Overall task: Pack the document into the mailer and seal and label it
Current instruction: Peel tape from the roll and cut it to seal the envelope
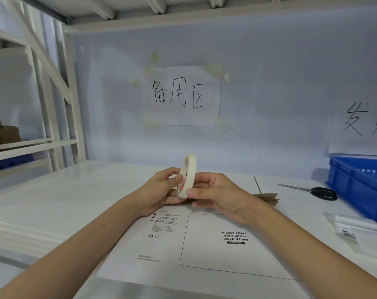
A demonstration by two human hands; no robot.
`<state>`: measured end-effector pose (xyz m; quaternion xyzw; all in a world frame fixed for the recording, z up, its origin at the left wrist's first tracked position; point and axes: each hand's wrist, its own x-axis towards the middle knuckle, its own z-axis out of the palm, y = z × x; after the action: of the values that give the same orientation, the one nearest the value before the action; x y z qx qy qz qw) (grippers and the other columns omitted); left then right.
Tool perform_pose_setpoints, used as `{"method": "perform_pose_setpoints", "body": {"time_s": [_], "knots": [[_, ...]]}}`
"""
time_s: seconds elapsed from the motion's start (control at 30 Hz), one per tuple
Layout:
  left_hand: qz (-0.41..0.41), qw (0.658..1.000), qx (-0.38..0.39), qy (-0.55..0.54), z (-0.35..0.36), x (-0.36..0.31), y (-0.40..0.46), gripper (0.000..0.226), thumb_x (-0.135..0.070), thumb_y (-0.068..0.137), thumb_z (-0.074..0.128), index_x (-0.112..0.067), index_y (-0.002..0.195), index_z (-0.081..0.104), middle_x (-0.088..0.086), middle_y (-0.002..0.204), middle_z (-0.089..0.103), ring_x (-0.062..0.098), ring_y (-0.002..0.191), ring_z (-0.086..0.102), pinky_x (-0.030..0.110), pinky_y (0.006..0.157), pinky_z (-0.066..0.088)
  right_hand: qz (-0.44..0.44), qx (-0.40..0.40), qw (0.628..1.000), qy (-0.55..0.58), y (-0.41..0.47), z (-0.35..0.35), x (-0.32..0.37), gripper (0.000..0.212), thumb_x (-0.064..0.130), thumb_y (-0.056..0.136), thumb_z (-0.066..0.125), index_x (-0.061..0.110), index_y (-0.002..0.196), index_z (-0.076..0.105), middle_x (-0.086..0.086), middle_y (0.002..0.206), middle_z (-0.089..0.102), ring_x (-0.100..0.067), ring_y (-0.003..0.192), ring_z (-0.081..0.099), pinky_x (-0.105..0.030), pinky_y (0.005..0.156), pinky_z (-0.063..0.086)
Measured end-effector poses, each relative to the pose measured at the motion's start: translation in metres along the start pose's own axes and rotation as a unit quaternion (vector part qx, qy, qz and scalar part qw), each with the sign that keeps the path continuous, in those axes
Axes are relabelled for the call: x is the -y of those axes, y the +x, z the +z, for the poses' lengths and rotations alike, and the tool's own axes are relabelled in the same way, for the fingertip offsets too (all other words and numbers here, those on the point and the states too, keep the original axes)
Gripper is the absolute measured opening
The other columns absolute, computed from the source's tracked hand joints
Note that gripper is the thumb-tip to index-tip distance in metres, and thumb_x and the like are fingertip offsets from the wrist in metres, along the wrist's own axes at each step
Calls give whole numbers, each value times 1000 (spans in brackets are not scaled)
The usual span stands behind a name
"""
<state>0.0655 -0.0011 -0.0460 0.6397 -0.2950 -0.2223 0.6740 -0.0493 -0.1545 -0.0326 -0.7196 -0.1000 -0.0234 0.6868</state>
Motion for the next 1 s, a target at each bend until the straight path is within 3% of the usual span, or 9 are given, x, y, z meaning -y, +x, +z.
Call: {"method": "perform_pose_setpoints", "body": {"time_s": [0.13,0.3,0.43,0.53,0.63,0.7,0.8,0.9,1.0], "knots": [[-38,999,-23,-13,2,-3,-2,26,-18,104,48,0,118,60,14,94,71,23,75,74,20,60,59,-28,-67,996,-46,2,6,-2,27,15,99,56,-2,120,57,-13,115,70,-15,94,66,-31,71,54],[-46,996,-61,-54,3,-11,-3,27,-28,102,52,-3,108,63,7,65,57,16,50,64,17,45,52,-20,-140,989,45,6,2,3,28,25,106,40,7,119,56,-7,111,73,-17,88,73,-30,63,57],[-42,994,-61,-80,4,-14,-5,28,-33,97,59,-6,94,61,7,63,56,14,49,62,18,46,54,10,-178,974,139,8,-5,7,24,22,105,40,9,110,60,-8,89,72,-21,71,70,-30,62,55],[-49,994,-57,-85,5,-14,-6,33,-39,95,60,-6,91,59,7,63,59,15,46,62,18,45,53,18,-195,968,157,9,-7,4,37,32,101,51,9,130,52,-10,94,66,-18,65,68,-27,56,54],[-52,994,-60,-73,3,-14,-6,36,-41,94,61,-6,87,56,8,60,62,14,43,61,17,42,52,2,-205,979,5,9,-5,-1,65,31,86,72,20,142,41,-3,97,60,-14,69,61,-25,55,52],[-54,995,-55,-57,3,-13,-6,36,-40,93,63,-5,88,57,9,61,64,13,42,60,17,42,52,-12,-200,971,-132,9,-3,-4,70,35,82,76,23,141,41,5,95,57,-8,72,57,-21,55,49],[-58,997,-43,-30,3,-13,-7,37,-40,91,64,-3,90,59,9,62,66,12,42,59,16,42,52,-20,-205,954,-216,9,-5,-7,82,48,74,79,25,143,42,13,109,54,-7,87,54,-17,68,42],[-60,997,-42,-23,3,-13,-7,39,-41,91,65,-2,91,60,10,61,65,12,42,59,15,42,51,-30,-218,932,-288,7,-6,-8,87,52,70,80,25,143,43,8,128,51,-9,112,51,-15,80,41],[-52,997,-46,-27,2,-13,-6,37,-39,92,64,-2,88,60,10,60,64,12,40,57,15,40,50,-33,-228,914,-334,6,-4,-8,76,56,73,76,25,137,50,3,129,56,-14,118,52,-26,93,43]]}}
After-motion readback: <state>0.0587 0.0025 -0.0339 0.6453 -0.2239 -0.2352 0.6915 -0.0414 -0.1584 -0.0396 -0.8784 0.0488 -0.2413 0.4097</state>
